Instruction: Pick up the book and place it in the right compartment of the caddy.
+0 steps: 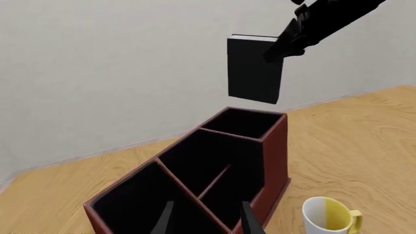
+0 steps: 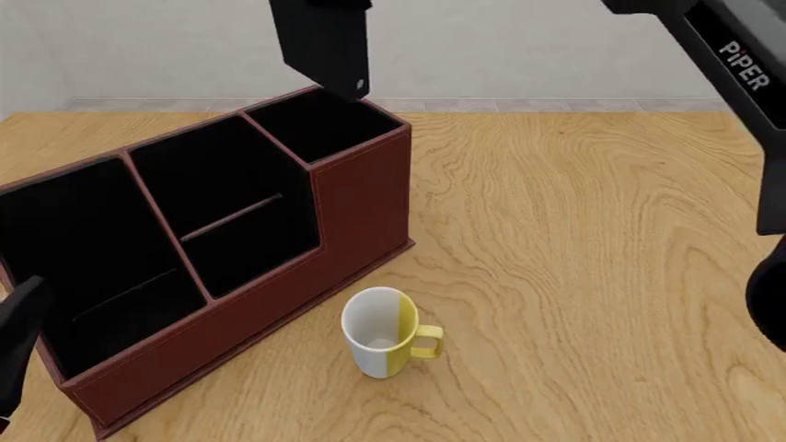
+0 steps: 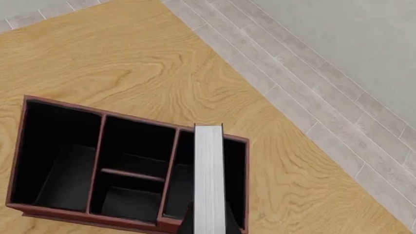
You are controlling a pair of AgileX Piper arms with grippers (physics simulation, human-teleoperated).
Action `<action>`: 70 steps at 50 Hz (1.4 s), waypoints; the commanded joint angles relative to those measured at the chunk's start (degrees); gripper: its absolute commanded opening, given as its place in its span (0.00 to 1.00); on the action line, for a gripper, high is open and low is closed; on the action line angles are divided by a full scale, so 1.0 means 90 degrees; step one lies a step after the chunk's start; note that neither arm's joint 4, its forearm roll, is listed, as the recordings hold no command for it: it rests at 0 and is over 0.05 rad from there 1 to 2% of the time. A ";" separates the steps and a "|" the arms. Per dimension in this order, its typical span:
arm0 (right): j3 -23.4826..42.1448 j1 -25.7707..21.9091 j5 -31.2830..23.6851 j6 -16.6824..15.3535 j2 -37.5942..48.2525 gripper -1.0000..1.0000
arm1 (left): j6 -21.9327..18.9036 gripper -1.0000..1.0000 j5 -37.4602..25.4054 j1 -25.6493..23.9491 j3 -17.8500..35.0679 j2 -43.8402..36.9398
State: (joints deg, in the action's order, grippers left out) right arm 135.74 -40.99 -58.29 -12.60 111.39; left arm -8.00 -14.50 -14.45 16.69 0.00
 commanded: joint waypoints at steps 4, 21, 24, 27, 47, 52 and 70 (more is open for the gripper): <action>0.0145 -0.0008 0.0172 0.0124 0.0244 0.00 | 0.0013 1.00 -0.0003 0.0110 -0.0016 0.0000; 0.0645 -0.0032 0.0074 0.0126 0.0696 0.00 | 0.0022 1.00 -0.0132 0.0200 0.0081 0.0000; 0.0742 -0.0012 0.0037 0.0121 0.0770 0.00 | 0.0024 1.00 -0.0086 0.0211 0.0033 0.0000; 0.0791 0.0030 0.0026 0.0108 0.0821 0.00 | 0.0028 1.00 -0.0059 0.0227 -0.0001 0.0000; -0.0123 -0.0067 0.0624 0.0251 0.0570 0.00 | -0.0012 1.00 0.0030 0.0273 -0.0077 0.0000; -0.0343 -0.0049 0.0764 0.0253 0.0514 0.00 | -0.0013 1.00 0.0024 0.0272 -0.0075 0.0000; -0.0925 -0.0029 0.1117 0.0335 0.0334 0.00 | -0.0029 1.00 0.0106 0.0253 -0.0182 0.0000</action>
State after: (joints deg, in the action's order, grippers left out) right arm 129.32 -41.40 -50.06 -11.06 115.65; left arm -8.18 -13.93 -12.09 15.55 0.00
